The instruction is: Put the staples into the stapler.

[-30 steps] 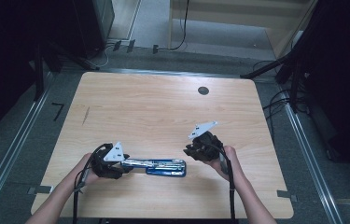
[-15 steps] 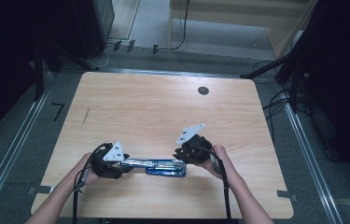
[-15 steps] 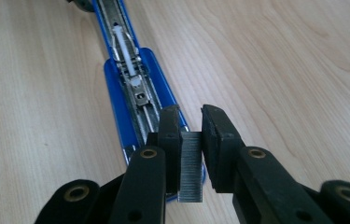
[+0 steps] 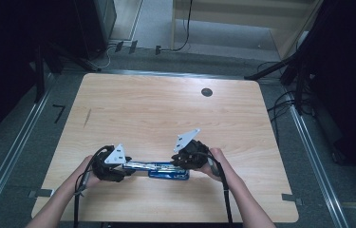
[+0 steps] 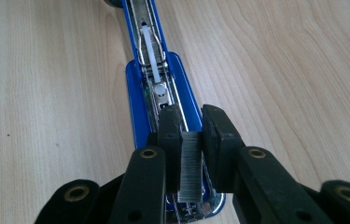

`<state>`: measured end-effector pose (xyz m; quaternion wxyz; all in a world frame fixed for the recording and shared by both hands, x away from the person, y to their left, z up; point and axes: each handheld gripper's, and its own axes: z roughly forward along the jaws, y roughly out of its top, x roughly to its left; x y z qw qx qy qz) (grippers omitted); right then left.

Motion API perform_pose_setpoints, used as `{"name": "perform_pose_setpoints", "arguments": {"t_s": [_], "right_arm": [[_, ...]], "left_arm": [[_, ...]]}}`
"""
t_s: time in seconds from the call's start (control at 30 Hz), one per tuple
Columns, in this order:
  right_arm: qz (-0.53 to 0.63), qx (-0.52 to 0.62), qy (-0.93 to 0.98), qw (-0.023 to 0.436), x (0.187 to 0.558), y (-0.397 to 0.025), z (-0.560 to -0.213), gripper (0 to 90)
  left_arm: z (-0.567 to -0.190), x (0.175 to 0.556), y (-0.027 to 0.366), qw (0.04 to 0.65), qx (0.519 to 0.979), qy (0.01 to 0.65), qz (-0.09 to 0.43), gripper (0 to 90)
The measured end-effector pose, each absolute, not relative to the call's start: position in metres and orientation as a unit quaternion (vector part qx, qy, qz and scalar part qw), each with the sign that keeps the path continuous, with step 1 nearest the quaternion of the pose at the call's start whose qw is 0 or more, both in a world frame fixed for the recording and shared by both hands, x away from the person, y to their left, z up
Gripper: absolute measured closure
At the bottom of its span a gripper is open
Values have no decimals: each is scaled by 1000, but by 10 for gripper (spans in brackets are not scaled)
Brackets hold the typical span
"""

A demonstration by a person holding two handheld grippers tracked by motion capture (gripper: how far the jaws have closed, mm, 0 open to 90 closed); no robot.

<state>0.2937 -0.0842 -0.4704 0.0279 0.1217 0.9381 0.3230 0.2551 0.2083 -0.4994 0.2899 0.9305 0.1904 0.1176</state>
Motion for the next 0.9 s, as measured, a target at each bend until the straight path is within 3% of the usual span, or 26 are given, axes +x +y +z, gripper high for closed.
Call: {"name": "perform_pose_setpoints", "arguments": {"t_s": [0.9], "right_arm": [[321,43,946,31,291,-78,-478,795]], "left_arm": [[-500,255,209,293,930,193,114,528]]}}
